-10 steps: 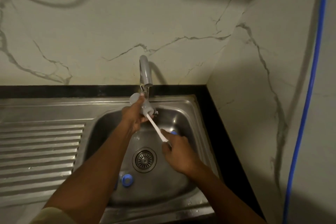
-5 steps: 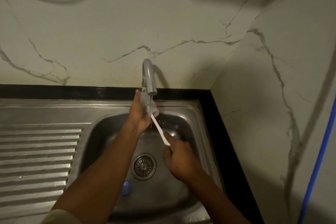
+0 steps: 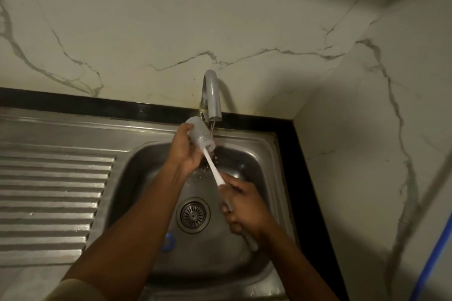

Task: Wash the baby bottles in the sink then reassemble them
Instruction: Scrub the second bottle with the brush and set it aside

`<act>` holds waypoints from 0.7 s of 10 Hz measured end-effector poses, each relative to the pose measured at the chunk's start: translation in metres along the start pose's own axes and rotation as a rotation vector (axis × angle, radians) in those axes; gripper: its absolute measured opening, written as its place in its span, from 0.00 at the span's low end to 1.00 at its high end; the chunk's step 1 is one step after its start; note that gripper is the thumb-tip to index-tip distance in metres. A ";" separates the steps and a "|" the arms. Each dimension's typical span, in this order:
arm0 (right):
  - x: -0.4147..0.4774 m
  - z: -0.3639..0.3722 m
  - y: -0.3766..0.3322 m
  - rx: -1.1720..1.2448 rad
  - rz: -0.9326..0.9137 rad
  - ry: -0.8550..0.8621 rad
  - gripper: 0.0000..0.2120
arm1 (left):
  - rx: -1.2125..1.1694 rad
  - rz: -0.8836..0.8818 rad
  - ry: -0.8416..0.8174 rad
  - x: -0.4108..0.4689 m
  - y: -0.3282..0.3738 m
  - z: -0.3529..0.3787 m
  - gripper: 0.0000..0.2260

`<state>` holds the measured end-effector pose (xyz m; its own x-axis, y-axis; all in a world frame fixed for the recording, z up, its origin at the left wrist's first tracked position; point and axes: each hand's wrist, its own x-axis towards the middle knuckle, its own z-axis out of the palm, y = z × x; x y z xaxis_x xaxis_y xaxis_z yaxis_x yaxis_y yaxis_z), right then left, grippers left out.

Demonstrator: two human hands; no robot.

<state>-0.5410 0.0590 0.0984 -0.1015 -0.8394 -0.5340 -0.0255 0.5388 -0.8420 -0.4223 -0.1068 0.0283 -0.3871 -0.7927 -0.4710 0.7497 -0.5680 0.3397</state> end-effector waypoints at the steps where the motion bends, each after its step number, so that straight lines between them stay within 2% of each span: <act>1: -0.009 -0.007 -0.010 0.823 0.366 -0.307 0.12 | -0.121 -0.013 -0.047 -0.005 0.002 -0.002 0.35; 2: -0.010 -0.010 0.000 -0.056 0.064 -0.110 0.18 | -0.010 -0.007 -0.014 -0.010 -0.003 0.015 0.32; 3: -0.002 -0.005 0.005 -1.072 -0.184 0.158 0.26 | 0.153 0.059 0.128 -0.004 -0.009 0.020 0.24; 4: -0.005 -0.004 -0.002 -0.290 -0.099 0.065 0.20 | 0.012 -0.008 -0.010 -0.003 -0.004 0.010 0.25; 5: -0.013 -0.010 -0.013 0.695 0.397 -0.289 0.06 | -0.197 -0.034 -0.113 -0.005 0.002 0.000 0.39; 6: -0.011 -0.010 0.004 0.512 0.251 -0.229 0.12 | -0.120 -0.019 -0.087 -0.010 -0.002 0.010 0.34; 7: 0.001 -0.006 0.023 -0.821 -0.275 0.051 0.22 | 0.140 0.077 0.117 -0.004 -0.011 0.012 0.26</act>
<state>-0.5474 0.0708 0.0794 -0.0300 -0.9539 -0.2987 -0.7636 0.2147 -0.6089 -0.4356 -0.1002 0.0359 -0.2609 -0.8082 -0.5279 0.6897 -0.5387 0.4839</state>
